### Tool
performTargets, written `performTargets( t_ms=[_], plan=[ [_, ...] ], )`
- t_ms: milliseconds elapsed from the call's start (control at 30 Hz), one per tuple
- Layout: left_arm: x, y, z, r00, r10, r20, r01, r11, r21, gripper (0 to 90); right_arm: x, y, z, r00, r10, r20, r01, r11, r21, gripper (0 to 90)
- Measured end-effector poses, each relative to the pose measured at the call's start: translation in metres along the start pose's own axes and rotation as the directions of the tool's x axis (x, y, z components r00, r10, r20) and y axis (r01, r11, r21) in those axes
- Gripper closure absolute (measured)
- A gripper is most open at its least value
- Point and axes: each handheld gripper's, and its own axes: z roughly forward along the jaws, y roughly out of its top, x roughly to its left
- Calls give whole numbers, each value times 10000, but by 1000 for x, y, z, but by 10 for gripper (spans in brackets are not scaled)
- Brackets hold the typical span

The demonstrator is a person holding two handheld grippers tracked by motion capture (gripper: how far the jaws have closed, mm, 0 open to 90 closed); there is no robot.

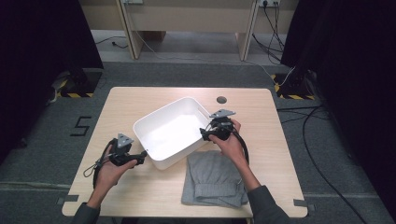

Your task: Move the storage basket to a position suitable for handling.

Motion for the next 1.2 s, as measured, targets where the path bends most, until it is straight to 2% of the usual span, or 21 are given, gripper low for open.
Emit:
performTargets(
  t_ms=[133,167,200,300,333,367,400,500,633,667,733,767,833,867,900,933,967,1033,1100,1167,1200],
  plan=[
    [-3,6,9,9996,-253,103,254,9997,-49,237,-5,-9,-11,9992,145,382,-140,9998,-133,224],
    [-3,6,9,9996,-253,103,254,9997,-49,238,-5,-9,-11,9992,145,382,-140,9998,-133,224],
    [-3,10,14,9995,-323,-42,323,9995,-44,239,-8,-14,-14,9986,394,349,-384,9988,-289,220],
    [-2,11,18,9985,-548,-10,547,9984,-154,243,-11,-18,-15,9969,738,266,-726,9964,-441,204],
    [1,8,19,9950,-940,327,950,9950,-321,240,-13,-19,-15,9965,809,206,-799,9956,-481,207],
    [1,8,19,9950,-940,327,950,9950,-321,228,-14,-20,-15,9955,939,156,-930,9945,-488,211],
    [2,-3,15,9894,-1205,807,1228,9922,-238,225,-15,-22,-15,9945,1043,108,-1036,9930,-568,214],
    [-3,-21,3,9883,-1047,1111,1071,9941,-166,210,-15,-25,-15,9951,990,60,-982,9918,-813,213],
    [-22,-35,-10,9828,-645,1729,706,9971,-291,210,-16,-25,-13,9935,1135,45,-1127,9900,-851,224],
    [-29,-34,-10,9809,-487,1884,563,9978,-354,210,-15,-25,-12,9934,1144,67,-1134,9899,-853,223],
    [-42,-29,-7,9729,-207,2304,318,9985,-444,229,-15,-24,-11,9944,1045,182,-1026,9912,-836,224],
    [-48,-25,-4,9718,-148,2355,268,9985,-477,236,-14,-24,-11,9945,1032,202,-1012,9914,-826,225],
    [-53,-21,-1,9744,-24,2248,131,9988,-462,272,-14,-24,-11,9946,1016,213,-995,9916,-828,227],
    [-57,-12,6,9803,81,1975,33,9984,-569,301,-14,-24,-12,9951,960,252,-936,9920,-844,235],
    [-57,-12,6,9803,81,1975,33,9984,-569,267,-14,-24,-12,9956,901,274,-875,9926,-845,246],
    [-56,-5,12,9831,-65,1831,146,9990,-428,250,-15,-25,-13,9956,856,370,-821,9927,-881,259],
    [-55,-2,15,9845,-34,1756,122,9987,-494,266,-16,-25,-13,9958,797,458,-752,9928,-933,264],
    [-52,1,19,9851,-199,1707,332,9966,-753,339,-17,-27,-15,9938,900,659,-830,9914,-1009,264],
    [-49,5,23,9786,-566,1977,736,9941,-796,353,-21,-30,-17,9929,981,675,-905,9901,-1070,288],
    [-48,6,25,9765,-651,2056,830,9934,-798,345,-24,-35,-21,9896,1325,561,-1255,9854,-1151,328],
    [-48,9,28,9732,-759,2171,959,9919,-833,346,-27,-39,-23,9871,1553,397,-1492,9808,-1254,331]
  ],
)
